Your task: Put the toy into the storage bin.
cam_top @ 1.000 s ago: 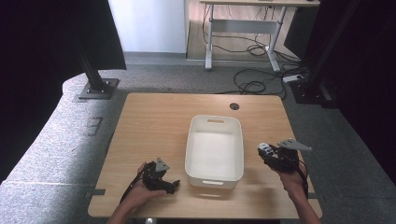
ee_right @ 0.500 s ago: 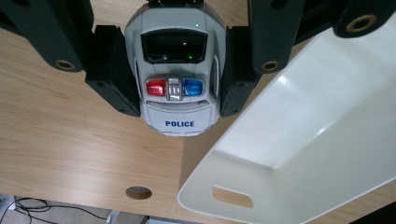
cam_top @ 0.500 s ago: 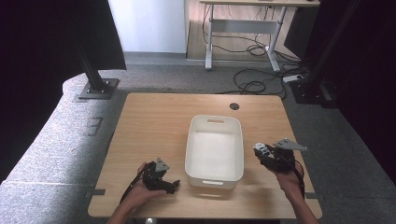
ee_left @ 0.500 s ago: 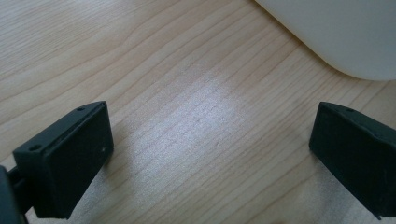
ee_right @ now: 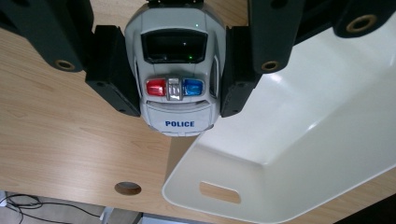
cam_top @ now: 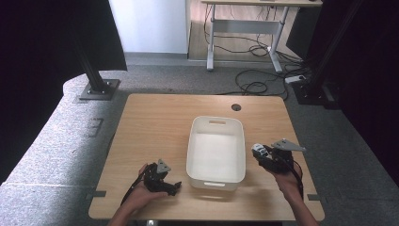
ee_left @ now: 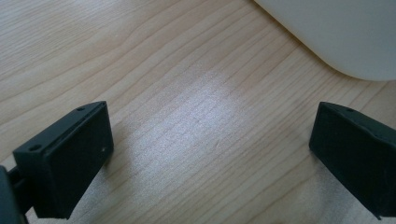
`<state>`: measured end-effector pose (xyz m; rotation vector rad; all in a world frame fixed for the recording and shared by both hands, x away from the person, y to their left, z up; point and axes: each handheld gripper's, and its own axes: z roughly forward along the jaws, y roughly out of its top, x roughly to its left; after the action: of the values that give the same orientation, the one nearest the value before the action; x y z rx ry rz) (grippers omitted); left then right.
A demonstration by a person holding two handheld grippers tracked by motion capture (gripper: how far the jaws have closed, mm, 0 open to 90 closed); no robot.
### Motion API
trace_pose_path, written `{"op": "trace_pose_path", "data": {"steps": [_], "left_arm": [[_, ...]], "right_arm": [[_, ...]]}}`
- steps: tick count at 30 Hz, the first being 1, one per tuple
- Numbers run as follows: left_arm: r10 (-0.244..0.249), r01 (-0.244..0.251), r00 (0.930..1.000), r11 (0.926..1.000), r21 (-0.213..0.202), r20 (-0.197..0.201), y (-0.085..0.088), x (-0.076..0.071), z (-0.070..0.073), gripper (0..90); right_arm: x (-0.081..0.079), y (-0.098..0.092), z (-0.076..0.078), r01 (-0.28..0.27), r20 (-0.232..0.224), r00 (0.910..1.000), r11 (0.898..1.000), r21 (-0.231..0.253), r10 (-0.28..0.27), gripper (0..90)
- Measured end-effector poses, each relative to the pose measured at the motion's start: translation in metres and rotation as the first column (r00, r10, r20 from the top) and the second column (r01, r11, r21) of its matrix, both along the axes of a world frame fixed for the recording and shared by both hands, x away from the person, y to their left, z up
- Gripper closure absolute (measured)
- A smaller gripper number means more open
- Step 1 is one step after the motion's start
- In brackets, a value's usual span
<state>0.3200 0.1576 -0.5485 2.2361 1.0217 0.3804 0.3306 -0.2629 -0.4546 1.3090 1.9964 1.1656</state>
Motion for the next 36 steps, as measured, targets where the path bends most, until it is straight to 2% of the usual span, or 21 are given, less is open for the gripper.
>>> {"op": "trace_pose_path", "data": {"steps": [22,36], "left_arm": [[-0.001,0.001,1.0,1.0,0.0,0.0,0.0,0.0,0.0,0.0],[-0.001,0.001,1.0,1.0,0.0,-0.001,0.0,0.0,0.0,0.0]], "right_arm": [[-0.001,0.007,0.01,-0.026,0.018,0.9995,0.998,0.052,0.025,50.2],[-0.002,0.015,0.012,-0.047,0.026,0.9986,0.998,0.05,0.046,50.2]]}}
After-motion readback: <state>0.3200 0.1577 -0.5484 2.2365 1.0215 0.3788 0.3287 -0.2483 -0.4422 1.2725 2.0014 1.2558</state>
